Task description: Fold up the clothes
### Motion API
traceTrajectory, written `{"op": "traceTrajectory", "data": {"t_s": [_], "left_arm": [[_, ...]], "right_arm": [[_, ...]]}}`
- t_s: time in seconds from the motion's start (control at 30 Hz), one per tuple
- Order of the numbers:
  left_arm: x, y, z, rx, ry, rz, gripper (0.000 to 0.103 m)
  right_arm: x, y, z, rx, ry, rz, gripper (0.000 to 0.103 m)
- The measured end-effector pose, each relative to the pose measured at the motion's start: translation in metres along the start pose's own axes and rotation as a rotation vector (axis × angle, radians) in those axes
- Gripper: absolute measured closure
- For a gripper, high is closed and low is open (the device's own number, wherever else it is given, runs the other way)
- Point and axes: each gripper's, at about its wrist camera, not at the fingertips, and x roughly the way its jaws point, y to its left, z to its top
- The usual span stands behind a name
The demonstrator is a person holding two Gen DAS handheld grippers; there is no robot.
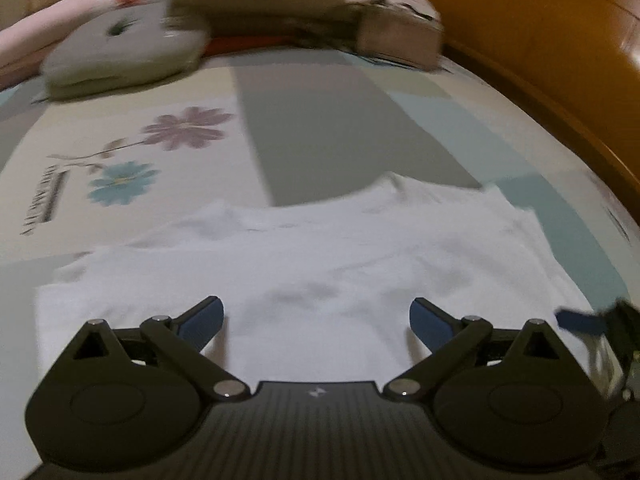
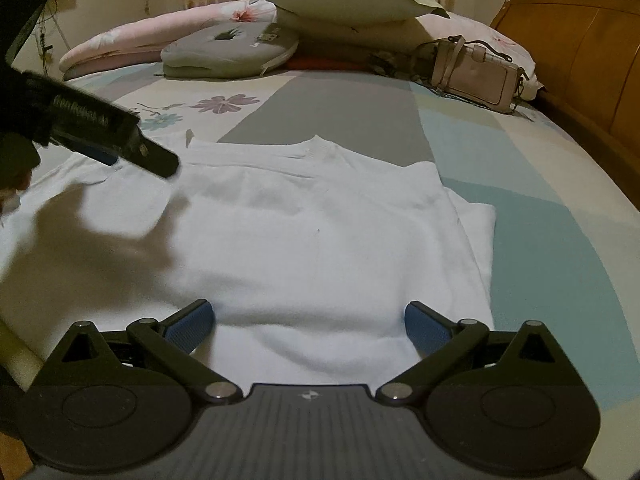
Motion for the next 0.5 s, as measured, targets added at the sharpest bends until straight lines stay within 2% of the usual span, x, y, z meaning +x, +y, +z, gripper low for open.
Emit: {"op": "traceTrajectory", "data": {"t_s": [0.03,0.13,0.2,0.37,0.43,0.5], "left_arm": [[0.003,-0.006,-0.002,0.017,0.000,0.002,0.004],[0.013,-0.002,-0.001,0.007,0.004,0.140,0.004],[-0.001,0.002,0.002,-0.016,-0.011,0.144,0.004],[-0.040,0.001,-0.016,0.030,-0.049,0.115,0.003],[-0.038,0.006,-0.030,0.003,-0.022,0.091,0.003],[-0.030,0.014,-0.048,-0.043,0.036,0.102,0.003]], "right_arm": [[0.000,0.000,0.000,0.000,0.001,-0.001,0.000],[-0.001,0.002,0.002,-0.001,0.002,-0.003,0.000],[-0.002,0.002,0.001,-0.002,0.003,-0.006,0.000],[-0.002,0.003,0.000,0.002,-0.003,-0.014,0.000],[-0.002,0.004,0.000,0.003,-0.001,-0.021,0.000],[-0.004,0.005,0.001,0.009,0.007,-0.027,0.000]]}}
